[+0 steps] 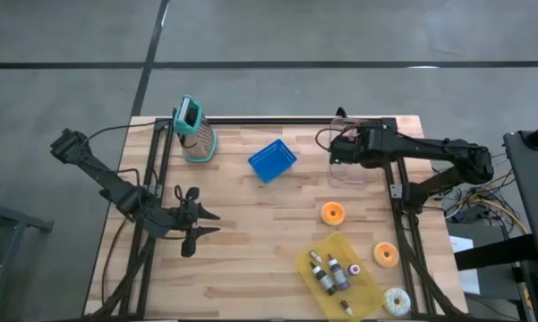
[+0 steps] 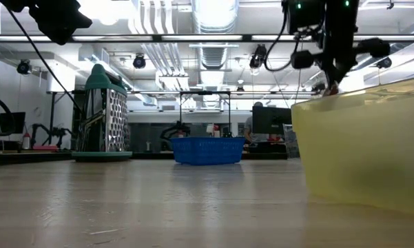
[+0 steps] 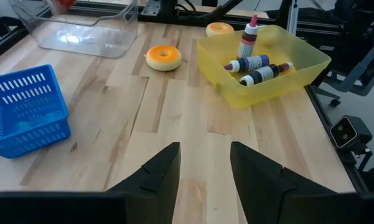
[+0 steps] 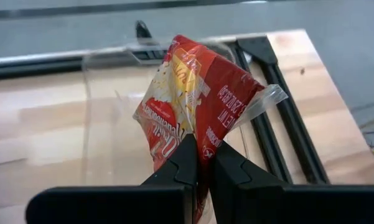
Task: Pick & Place Food Item
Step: Put the popcorn butter into the transparent bin
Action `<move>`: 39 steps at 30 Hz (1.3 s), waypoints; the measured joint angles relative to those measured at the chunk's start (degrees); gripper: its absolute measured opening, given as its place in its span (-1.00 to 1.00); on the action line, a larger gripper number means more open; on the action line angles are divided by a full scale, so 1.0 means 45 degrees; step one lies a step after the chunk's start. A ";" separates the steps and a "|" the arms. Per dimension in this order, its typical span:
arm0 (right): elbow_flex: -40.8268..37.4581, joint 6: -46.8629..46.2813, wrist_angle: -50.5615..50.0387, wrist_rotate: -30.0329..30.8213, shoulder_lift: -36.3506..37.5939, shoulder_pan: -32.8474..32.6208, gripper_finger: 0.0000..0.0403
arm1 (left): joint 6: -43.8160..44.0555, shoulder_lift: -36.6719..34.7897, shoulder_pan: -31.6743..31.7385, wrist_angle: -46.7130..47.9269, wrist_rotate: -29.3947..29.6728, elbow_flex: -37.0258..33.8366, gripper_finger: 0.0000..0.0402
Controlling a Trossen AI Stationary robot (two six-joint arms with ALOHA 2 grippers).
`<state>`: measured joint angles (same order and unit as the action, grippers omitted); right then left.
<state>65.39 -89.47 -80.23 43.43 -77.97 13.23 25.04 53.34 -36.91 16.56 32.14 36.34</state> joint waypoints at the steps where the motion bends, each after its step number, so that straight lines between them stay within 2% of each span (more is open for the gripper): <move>1: -0.0340 -0.0076 0.0298 -0.0010 0.0000 -0.0003 -0.94 | 0.0000 0.0000 0.0000 0.0000 0.0005 0.0000 -0.26; 11: -0.3633 0.0428 0.5189 -0.0001 0.0000 -0.0008 -0.94 | 0.0000 0.0000 0.0010 0.0000 0.0010 0.0000 -0.26; 14: -0.4235 0.0438 0.5948 0.0030 0.0000 0.0012 -0.94 | 0.0000 0.0000 0.0010 0.0000 0.0010 0.0000 -0.26; 23: -0.4785 0.0203 0.6115 -0.0283 0.0000 0.0041 -0.92 | 0.0000 0.0000 0.0010 0.0000 0.0019 0.0000 -0.26; 39: -0.4785 0.0355 0.6257 -0.0331 0.0000 0.0051 -0.52 | 0.0000 0.0000 0.0010 0.0000 0.0049 0.0000 -0.26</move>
<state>43.86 -87.88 -52.07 41.94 -77.97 13.45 25.04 53.34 -36.86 16.56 32.36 36.34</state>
